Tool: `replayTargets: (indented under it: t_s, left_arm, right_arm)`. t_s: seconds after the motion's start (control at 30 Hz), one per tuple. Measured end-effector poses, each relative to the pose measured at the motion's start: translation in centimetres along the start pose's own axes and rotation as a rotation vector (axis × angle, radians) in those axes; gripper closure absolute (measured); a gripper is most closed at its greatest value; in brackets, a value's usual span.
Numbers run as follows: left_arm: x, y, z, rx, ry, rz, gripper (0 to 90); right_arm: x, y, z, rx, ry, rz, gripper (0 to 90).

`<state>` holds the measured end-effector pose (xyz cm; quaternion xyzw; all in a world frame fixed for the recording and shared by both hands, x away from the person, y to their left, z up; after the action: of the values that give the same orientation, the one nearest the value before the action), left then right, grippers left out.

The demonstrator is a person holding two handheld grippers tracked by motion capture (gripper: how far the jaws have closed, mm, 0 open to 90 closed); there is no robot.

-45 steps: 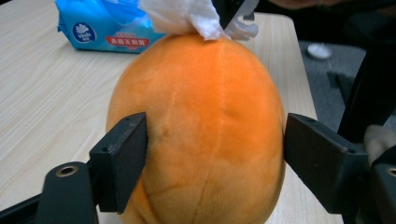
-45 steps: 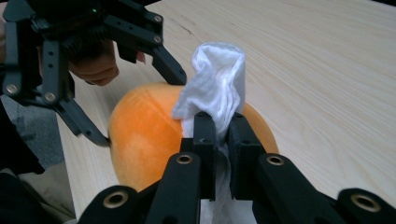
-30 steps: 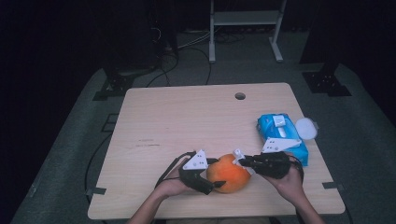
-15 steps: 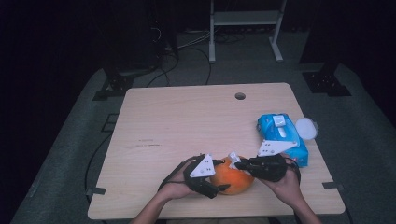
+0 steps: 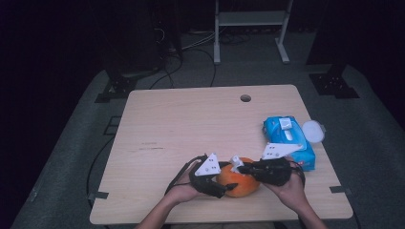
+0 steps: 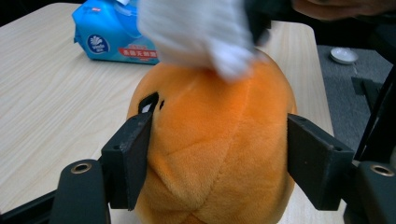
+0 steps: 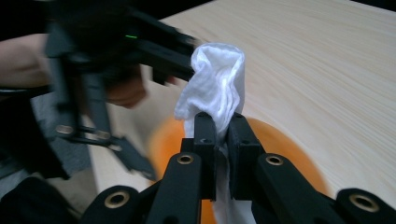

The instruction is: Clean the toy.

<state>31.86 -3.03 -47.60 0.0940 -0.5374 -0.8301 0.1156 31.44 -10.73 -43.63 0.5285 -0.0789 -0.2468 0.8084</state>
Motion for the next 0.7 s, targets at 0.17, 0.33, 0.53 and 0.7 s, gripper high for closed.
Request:
replayTargets:
  t_s: [0.17,0.33,0.53,0.7]
  left_arm:
    - [-1.4,-0.4,0.6,0.026,0.002,0.112,30.3]
    - [-2.2,-0.4,0.8,0.049,0.010,0.186,29.0]
    - [-0.7,0.2,0.1,0.019,0.019,0.089,27.5]
    - [-0.5,0.1,0.3,0.009,0.021,0.046,28.6]
  right_arm:
    - [0.9,-0.3,0.4,-0.012,-0.050,0.028,83.2]
    - [4.6,-1.9,2.0,-0.013,-0.125,-0.070,83.2]
    - [1.8,-0.4,1.0,0.020,-0.063,-0.029,83.1]
    - [1.5,-0.3,0.6,0.009,-0.058,-0.004,83.1]
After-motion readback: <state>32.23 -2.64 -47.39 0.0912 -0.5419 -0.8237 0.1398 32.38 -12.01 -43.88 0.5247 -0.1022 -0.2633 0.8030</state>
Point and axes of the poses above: each handheld gripper's, and its own axes: z roughly backward along the jaws, y roughly out of its top, x roughly to its right, the point moved 10 cm from there along -z, roughly forward along the jaws, and after that the axes turned 5 degrees about x, right-handed, at the moved point
